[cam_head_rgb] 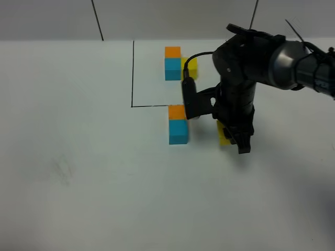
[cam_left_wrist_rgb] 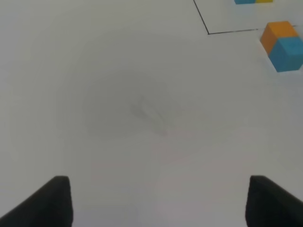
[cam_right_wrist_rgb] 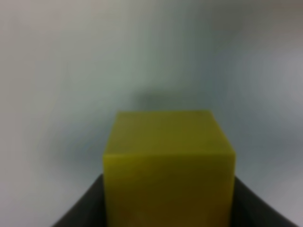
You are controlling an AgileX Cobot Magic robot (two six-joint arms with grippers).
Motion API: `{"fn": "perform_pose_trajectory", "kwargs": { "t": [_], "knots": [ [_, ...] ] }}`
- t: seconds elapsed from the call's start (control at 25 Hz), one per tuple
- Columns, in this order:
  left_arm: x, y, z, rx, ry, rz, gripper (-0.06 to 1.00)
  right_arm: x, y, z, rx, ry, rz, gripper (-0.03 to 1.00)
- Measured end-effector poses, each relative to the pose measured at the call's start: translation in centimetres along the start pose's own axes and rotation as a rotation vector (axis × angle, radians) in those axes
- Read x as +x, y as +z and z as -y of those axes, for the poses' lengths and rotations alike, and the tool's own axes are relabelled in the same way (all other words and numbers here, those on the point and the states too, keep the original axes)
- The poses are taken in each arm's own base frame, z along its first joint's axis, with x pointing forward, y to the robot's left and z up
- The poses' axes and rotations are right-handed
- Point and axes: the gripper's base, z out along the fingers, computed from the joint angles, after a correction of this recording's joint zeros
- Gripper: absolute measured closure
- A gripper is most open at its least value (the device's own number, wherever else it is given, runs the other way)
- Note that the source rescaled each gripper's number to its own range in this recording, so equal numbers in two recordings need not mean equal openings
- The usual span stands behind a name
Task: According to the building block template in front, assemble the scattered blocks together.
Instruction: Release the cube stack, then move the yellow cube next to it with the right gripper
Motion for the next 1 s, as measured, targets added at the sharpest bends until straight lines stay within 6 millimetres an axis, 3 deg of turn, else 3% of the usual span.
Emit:
{"fn": "perform_pose_trajectory", "kwargs": {
  "t": [0.4,1.0],
  "knots": [
    [0.0,0.0,0.0,0.000,0.000,0.000,0.31,-2.2,3.7,1.4,-0.016,-0.003,0.036,0.96],
    [0.0,0.0,0.0,0.000,0.000,0.000,0.31,-3.1,3.9,1.9,0.019,0.090,0.125,0.96]
  ]
}}
